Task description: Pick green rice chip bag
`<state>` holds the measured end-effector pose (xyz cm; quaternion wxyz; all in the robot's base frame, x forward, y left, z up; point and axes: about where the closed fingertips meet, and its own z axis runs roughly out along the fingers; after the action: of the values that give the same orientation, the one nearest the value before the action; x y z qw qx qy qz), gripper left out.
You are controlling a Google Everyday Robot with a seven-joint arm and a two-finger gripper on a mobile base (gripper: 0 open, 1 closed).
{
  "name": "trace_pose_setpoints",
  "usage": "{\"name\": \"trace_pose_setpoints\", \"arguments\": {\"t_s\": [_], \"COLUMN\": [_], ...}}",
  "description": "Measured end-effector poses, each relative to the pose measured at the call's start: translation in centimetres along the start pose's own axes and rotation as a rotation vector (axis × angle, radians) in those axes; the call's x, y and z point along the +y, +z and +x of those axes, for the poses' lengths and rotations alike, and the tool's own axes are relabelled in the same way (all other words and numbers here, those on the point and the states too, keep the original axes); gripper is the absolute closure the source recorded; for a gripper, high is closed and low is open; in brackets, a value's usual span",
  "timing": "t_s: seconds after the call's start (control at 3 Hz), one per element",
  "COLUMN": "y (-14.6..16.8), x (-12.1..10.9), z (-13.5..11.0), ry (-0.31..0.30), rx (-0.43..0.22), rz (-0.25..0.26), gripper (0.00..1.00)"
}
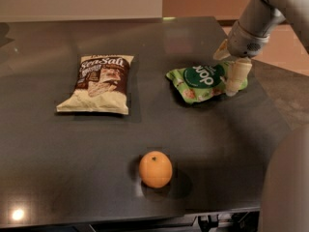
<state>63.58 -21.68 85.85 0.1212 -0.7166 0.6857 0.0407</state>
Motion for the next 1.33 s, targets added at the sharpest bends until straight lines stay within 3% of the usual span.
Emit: {"name": "trace_pose_setpoints", "arguments": {"t_s": [0.67,1.0,1.33], "y": [0.2,-1.7,-5.0], "x": [0.3,0.8,1.3], "z": [-0.2,-1.1,-2.6], "ry": [-0.011,-0.032,-0.076], "rx": [0.024,0.016,-0.009], "rz": [-0.027,-0.02,0.014], "gripper": [0.65,0.87,1.0]}}
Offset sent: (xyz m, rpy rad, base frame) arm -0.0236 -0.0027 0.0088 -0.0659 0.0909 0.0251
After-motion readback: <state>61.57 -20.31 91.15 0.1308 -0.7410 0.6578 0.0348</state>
